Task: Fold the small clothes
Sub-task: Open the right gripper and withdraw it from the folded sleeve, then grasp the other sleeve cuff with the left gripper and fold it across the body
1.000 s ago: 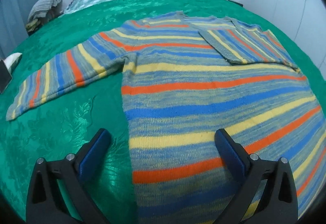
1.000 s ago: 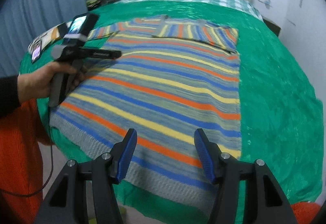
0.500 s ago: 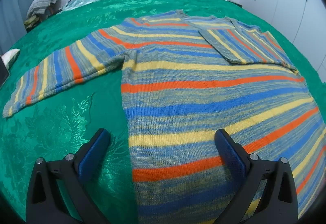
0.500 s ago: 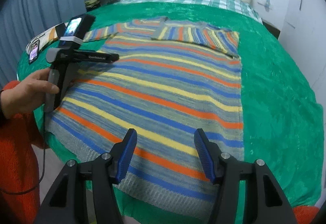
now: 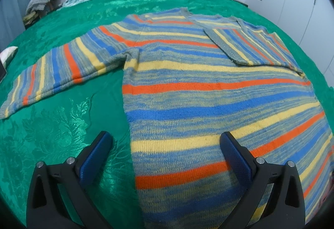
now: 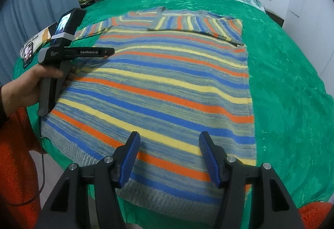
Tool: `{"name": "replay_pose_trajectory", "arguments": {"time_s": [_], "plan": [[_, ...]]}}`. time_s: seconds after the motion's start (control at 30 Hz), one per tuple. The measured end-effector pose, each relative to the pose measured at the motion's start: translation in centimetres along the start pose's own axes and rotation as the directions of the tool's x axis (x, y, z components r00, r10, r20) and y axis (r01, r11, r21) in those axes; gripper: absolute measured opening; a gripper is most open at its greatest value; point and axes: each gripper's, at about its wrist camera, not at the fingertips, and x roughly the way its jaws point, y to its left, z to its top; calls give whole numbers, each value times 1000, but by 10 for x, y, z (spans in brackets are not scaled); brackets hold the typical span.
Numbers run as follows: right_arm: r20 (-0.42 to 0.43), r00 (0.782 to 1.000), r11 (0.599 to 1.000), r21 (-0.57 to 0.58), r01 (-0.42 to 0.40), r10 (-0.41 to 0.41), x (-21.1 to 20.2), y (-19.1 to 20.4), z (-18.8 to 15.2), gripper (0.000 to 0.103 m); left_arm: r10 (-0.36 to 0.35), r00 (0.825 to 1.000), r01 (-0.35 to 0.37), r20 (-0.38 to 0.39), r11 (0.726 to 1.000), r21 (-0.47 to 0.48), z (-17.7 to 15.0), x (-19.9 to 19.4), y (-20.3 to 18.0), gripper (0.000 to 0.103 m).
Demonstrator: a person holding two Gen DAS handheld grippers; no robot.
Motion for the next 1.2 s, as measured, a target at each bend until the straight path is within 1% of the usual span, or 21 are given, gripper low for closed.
{"name": "replay_pose_trajectory", "arguments": {"time_s": [0.1,0.17,0.23,0.27,0.37,0.43,0.47,0.5,0.53,0.63,0.7,0.73,0.77,0.8,0.83,0.87,0.93,1.0,1.07,1.1,1.2], "plan": [[11,1000,1000,0,-7,7,-2,-1,1,59,-39,996,37,-78,999,-18,0,-16,6,102],[21,1000,1000,9,-16,16,-4,-3,1,59,-129,987,123,-92,990,-67,-1,-35,18,102],[30,999,999,27,-33,32,-6,-6,2,59,-246,967,236,-69,963,-133,8,-60,48,102],[37,998,999,33,-42,41,-7,-7,3,59,-255,965,244,-54,958,-150,14,-67,61,102],[57,997,997,42,-59,56,-10,-9,5,59,-202,978,207,50,931,-301,44,-83,147,102],[66,996,997,41,-63,60,-12,-11,7,59,-136,988,153,71,886,-437,59,-77,211,102],[68,996,997,39,-63,61,-13,-11,7,59,-133,989,144,57,866,-478,61,-72,230,101],[68,996,997,40,-62,60,-13,-11,7,59,-121,992,111,17,830,-546,62,-60,260,101],[67,996,997,42,-62,59,-13,-12,7,59,-117,993,88,-14,815,-573,61,-51,274,101],[63,996,996,61,-72,68,-13,-14,7,59,-122,986,32,-112,801,-597,53,-24,297,95],[54,995,994,70,-82,78,-11,-15,6,60,-155,979,41,-133,788,-615,47,-13,299,83],[49,995,994,73,-85,81,-9,-16,6,60,-159,979,46,-130,789,-613,46,-11,298,78],[42,995,993,75,-89,85,-7,-16,6,60,-159,979,50,-126,790,-611,46,-11,298,59],[39,995,993,76,-91,88,-7,-17,5,60,-166,978,53,-128,787,-615,47,-8,299,17],[36,995,993,76,-95,93,-6,-16,5,60,-182,973,54,-142,778,-627,47,-6,299,2],[36,995,992,74,-98,96,-6,-16,5,60,-179,973,49,-144,774,-631,48,-8,298,4],[40,994,992,70,-103,100,-6,-15,6,60,-108,986,14,-124,806,-592,60,-23,289,3],[52,993,991,72,-111,107,-8,-15,6,60,-79,993,20,-82,833,-553,82,-37,276,3],[63,990,989,78,-129,124,-11,-15,6,61,-49,998,28,-35,892,-452,114,-60,241,3],[65,989,988,78,-135,130,-12,-15,6,61,-45,999,36,-16,921,-388,130,-69,218,3],[75,986,984,82,-157,151,-14,-15,7,61,-85,996,88,22,970,-226,171,-86,151,3]]}}
